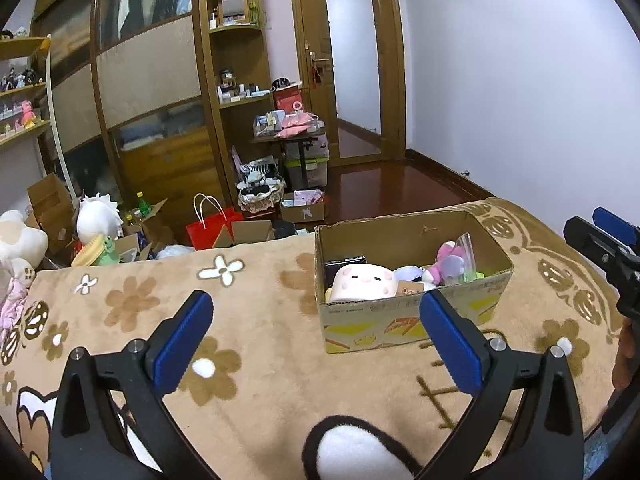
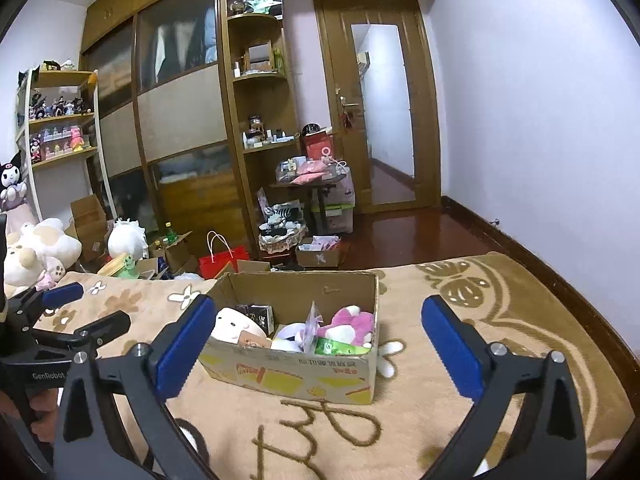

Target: Organize soft objects

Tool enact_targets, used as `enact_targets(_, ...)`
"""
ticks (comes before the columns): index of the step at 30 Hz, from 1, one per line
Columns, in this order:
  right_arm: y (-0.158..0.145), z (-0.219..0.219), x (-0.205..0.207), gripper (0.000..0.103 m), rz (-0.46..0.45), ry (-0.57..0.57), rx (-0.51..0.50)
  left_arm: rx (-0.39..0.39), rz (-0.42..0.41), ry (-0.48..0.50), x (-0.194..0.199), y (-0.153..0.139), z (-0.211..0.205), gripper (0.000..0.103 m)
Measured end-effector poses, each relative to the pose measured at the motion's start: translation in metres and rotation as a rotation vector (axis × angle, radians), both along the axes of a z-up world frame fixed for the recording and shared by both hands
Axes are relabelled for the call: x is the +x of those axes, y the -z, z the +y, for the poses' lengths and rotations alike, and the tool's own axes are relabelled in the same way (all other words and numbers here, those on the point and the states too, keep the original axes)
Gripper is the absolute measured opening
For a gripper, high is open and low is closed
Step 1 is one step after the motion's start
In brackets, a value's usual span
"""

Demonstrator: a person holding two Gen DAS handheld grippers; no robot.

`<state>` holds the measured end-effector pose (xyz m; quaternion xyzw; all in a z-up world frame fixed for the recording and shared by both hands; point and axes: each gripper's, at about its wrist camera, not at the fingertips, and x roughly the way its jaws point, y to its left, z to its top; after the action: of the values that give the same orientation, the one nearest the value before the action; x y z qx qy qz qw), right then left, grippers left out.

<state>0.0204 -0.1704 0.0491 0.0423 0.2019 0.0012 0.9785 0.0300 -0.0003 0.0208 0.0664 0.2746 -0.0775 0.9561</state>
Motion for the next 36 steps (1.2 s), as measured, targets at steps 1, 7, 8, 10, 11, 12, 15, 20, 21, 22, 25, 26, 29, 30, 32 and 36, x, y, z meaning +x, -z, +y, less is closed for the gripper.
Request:
enact_targets(1, 0.000, 0.000, -0.004, 0.103, -0.001, 0.003, -0.006, 0.003, -0.004, 0.001, -0.002, -0.001, 0.000, 0.102)
enact_targets(7, 0.003, 0.001, -0.014, 0.103, 0.017, 0.016, -0.015, 0.018, -0.017, 0.015, -0.009, -0.001, -0.003, 0.102)
enact_targets(8, 0.003, 0.000, -0.013, 0.103, 0.020, 0.018, -0.013, 0.022, -0.015, 0.012, -0.009, 0.000, -0.004, 0.102)
enact_targets(10, 0.004, -0.002, -0.012, 0.103, 0.025, 0.024, -0.006, 0.023, -0.010, 0.009, -0.008, 0.003, -0.004, 0.102)
enact_targets(11, 0.006, -0.004, -0.011, 0.103, 0.028, 0.028, -0.004, 0.019, -0.008, 0.006, -0.007, 0.005, -0.003, 0.102)
enact_targets(12, 0.008, -0.005, -0.010, 0.103, 0.032, 0.030, -0.004, 0.016, -0.006, 0.007, -0.006, 0.005, -0.003, 0.102)
enact_targets(15, 0.013, -0.006, -0.008, 0.103, 0.050, 0.036, -0.003, 0.011, 0.006, 0.004, -0.002, 0.009, -0.003, 0.102)
enact_targets(20, 0.023, -0.009, -0.003, 0.103, 0.082, 0.039, 0.001, 0.008, 0.015, 0.007, 0.002, 0.014, -0.004, 0.102)
enact_targets(21, 0.024, -0.009, -0.002, 0.103, 0.084, 0.041, 0.003, 0.010, 0.016, 0.008, 0.003, 0.015, -0.005, 0.102)
enact_targets(22, 0.026, -0.009, -0.002, 0.103, 0.088, 0.044, 0.003, 0.013, 0.016, 0.008, 0.003, 0.016, -0.006, 0.102)
enact_targets(25, 0.029, -0.009, 0.000, 0.103, 0.096, 0.045, 0.000, 0.031, 0.025, 0.013, 0.005, 0.019, -0.009, 0.102)
enact_targets(26, 0.030, -0.009, 0.000, 0.103, 0.098, 0.047, -0.004, 0.037, 0.025, 0.015, 0.005, 0.020, -0.010, 0.102)
enact_targets(29, 0.031, -0.009, 0.002, 0.103, 0.105, 0.048, -0.009, 0.045, 0.027, 0.026, 0.004, 0.021, -0.013, 0.102)
enact_targets(30, 0.031, -0.009, 0.002, 0.103, 0.105, 0.047, -0.006, 0.045, 0.026, 0.029, 0.004, 0.021, -0.013, 0.102)
enact_targets(32, 0.032, -0.009, 0.002, 0.103, 0.108, 0.048, -0.003, 0.046, 0.024, 0.032, 0.004, 0.022, -0.014, 0.102)
enact_targets(36, 0.033, -0.009, 0.004, 0.103, 0.109, 0.049, -0.001, 0.046, 0.018, 0.030, 0.005, 0.023, -0.016, 0.102)
